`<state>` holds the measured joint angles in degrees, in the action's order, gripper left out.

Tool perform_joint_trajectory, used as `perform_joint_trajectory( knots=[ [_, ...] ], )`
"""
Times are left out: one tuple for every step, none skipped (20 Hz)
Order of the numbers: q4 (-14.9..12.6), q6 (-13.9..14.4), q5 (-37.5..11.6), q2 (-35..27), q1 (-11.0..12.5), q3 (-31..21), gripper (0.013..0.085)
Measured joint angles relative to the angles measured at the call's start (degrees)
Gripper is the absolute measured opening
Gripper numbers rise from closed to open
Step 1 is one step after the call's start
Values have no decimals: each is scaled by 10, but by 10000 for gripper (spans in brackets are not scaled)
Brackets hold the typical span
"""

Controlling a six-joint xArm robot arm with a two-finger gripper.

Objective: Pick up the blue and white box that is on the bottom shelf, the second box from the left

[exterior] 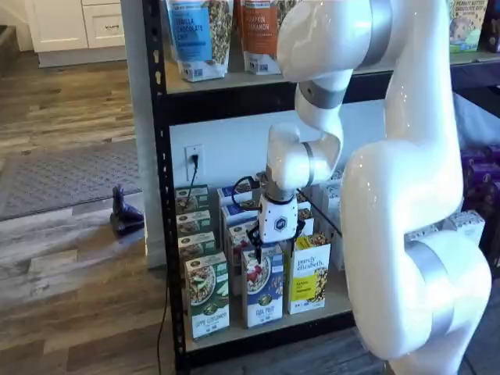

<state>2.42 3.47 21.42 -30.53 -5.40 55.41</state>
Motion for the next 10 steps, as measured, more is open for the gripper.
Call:
perform_joint_trajectory(
  knots=[
    [-3, 4, 2, -10, -1, 12, 850],
    [-6, 8, 5, -20, -2, 24, 850],
    [-9, 12, 7, -27, -4, 34, 850],
    [-11, 15, 9, -34, -5, 42, 850],
    [-15, 20, 10, -42, -7, 53, 850],
    [-17, 24, 11, -48, -8, 60, 850],
    [-22, 30, 12, -54, -9, 70, 850],
    [-29, 38, 15, -62, -11, 81, 850],
    [-32, 42, 18, -68, -12, 90, 850],
    [-34, 45, 19, -73, -14, 98, 850]
  ],
)
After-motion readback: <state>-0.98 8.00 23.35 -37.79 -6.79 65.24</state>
